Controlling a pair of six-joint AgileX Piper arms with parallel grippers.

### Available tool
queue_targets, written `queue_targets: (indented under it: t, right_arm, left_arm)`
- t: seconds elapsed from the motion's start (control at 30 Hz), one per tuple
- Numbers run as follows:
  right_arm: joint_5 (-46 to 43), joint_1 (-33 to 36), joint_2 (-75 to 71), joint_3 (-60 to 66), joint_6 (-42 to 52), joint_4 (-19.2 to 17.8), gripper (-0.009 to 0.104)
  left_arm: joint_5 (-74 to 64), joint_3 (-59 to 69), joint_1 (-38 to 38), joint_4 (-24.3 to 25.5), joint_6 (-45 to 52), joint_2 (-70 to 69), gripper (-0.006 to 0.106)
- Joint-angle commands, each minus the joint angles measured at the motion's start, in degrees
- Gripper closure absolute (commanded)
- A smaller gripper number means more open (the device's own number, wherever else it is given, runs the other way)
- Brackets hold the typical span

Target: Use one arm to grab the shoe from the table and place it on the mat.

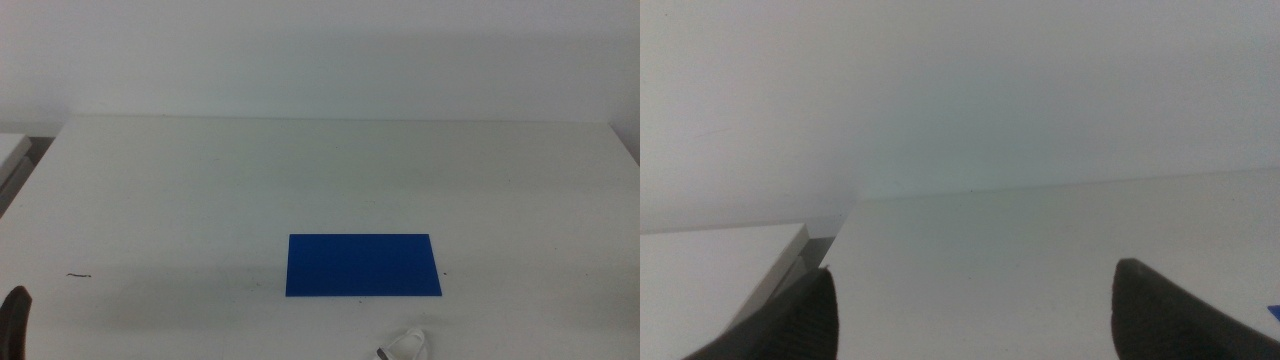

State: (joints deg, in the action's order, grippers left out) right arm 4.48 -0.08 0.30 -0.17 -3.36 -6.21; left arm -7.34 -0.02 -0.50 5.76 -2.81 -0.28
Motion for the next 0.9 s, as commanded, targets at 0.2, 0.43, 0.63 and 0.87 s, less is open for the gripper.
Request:
queue_targets:
  t: [0.2,0.43,0.63,0.87]
  right_arm:
    - [12.9,-0.4,8.1,-9.6,0.2,6.2,0.002]
    - [27.2,4.6,32.3,-27.4,0.2,6.2,0.002]
    - [49.9,18.6,54.1,-42.3,-2.8,11.2,0.002]
    - [55.1,37.5,73.9,-53.3,-17.3,13.0,0.002]
  left_arm:
    - [0.7,0.0,0.0,-0.2,-0.1,0.3,0.007]
    - [0.7,0.0,0.0,-0.2,-0.1,0.3,0.007]
    - [0.7,0.0,0.0,-0.2,-0.1,0.3,0.007]
    - [0.7,0.0,0.0,-0.2,-0.1,0.3,0.007]
